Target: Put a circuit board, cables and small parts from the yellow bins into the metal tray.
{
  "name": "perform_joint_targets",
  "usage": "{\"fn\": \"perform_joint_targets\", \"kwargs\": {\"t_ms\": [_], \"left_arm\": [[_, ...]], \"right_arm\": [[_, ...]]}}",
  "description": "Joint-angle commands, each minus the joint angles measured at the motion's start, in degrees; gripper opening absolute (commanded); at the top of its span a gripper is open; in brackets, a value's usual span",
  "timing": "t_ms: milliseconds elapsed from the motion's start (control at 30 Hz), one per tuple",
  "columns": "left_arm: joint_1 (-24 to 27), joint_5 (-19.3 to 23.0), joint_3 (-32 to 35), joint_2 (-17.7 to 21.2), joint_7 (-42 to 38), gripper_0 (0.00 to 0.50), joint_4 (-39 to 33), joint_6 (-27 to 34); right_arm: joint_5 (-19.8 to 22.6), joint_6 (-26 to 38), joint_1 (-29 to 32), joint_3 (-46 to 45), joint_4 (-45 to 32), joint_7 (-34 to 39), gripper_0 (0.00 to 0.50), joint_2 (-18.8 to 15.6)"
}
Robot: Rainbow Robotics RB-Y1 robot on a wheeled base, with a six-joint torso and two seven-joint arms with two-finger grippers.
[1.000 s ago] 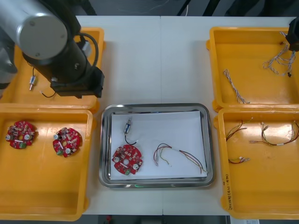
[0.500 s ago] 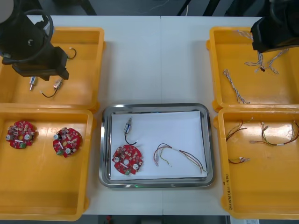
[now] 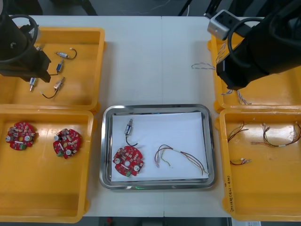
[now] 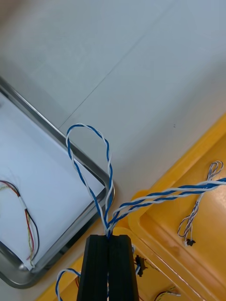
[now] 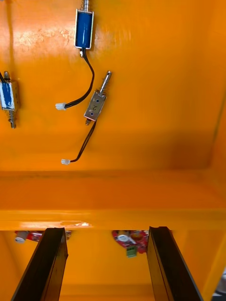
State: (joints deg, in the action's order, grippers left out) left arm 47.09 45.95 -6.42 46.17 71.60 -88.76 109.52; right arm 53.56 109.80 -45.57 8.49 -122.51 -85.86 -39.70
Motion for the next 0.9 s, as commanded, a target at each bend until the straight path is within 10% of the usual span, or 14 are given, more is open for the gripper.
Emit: {"fn": "perform_joint_targets", "kwargs": {"t_ms": [33,533,900], "left_arm": [[2.7,-1.9,1.7,2.8,11.5,0.500,2.9,0.5],[3.4,-3.3,-0.3,2.7,24.2,0.500,11.5,-7.6],[8.0,-4.5,-5.1,0.3,25.3,0.500,19.3,-9.1]], "right_arm": [[0.3,0.2,0.2,5.0,-2.6,-7.4,0.000,-1.6],[-8.6,0.2,0.2,16.9,-2.2,-25.9,0.000,5.9],[-9.6,0.2,1.0,20.8,4.8,-26.6,0.000,9.9]]}}
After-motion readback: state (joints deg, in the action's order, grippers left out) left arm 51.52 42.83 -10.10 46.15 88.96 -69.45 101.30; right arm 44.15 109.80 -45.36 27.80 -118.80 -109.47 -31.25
